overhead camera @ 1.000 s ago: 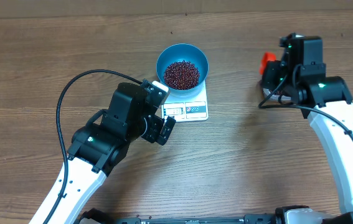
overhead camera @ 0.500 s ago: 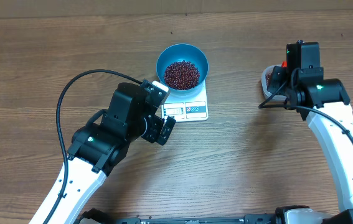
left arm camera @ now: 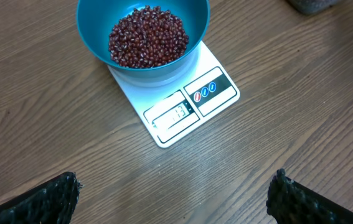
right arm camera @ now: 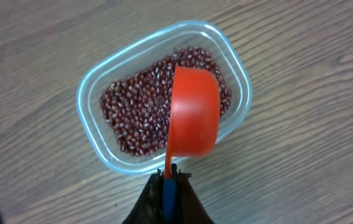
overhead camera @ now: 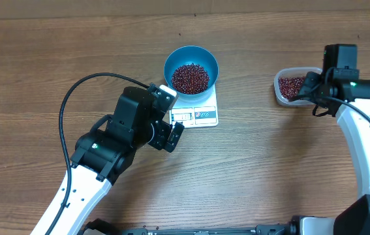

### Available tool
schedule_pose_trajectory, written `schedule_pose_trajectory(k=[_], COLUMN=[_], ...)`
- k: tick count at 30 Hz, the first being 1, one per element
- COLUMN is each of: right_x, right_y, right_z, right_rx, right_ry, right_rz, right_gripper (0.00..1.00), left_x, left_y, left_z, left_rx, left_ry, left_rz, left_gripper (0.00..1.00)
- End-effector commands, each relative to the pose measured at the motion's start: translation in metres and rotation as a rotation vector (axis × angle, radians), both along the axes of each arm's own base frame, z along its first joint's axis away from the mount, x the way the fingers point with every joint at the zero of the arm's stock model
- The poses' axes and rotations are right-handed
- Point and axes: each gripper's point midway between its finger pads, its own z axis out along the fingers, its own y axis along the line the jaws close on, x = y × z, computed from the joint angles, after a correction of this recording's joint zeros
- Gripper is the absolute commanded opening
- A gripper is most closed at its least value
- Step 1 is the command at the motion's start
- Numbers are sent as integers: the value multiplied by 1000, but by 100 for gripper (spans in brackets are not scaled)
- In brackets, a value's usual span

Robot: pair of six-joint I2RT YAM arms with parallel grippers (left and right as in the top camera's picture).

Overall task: Scoop item into bowl and weigh 150g on scale
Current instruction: 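Lower the red scoop into the bean tub and drag through beans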

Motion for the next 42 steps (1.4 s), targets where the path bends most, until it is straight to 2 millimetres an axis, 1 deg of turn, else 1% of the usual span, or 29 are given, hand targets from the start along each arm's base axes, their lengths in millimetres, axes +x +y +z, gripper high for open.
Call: schedule_pose_trajectory(k=[1, 5, 13, 20, 27, 38, 42], right_x=[8, 11, 16, 18, 18, 18, 19], right_y=[4, 4, 3, -2, -2, -2, -2], right_z=[4, 4, -16, -24, -42, -47, -56], right_rx=[18, 16, 20, -5, -2, -10, -16], right_ry=[-35, -42, 3, 21, 70, 86, 111], right_rz=[33, 34, 34, 23, 26, 44, 64], right_gripper=[4, 4, 4, 4, 4, 4, 4], left_x=[2, 2, 2, 2, 2, 2, 2], left_y=[-5, -5, -5, -5, -5, -5, -5], left_z=[8, 8, 8, 8, 8, 8, 8], left_rx=[-25, -25, -25, -25, -24, -25, -25], left_ry=[-9, -9, -9, -9, -9, -9, -9], left_rz=[-6, -6, -6, -6, -6, -6, -6], left_gripper=[99, 100, 100, 100, 100, 100, 100])
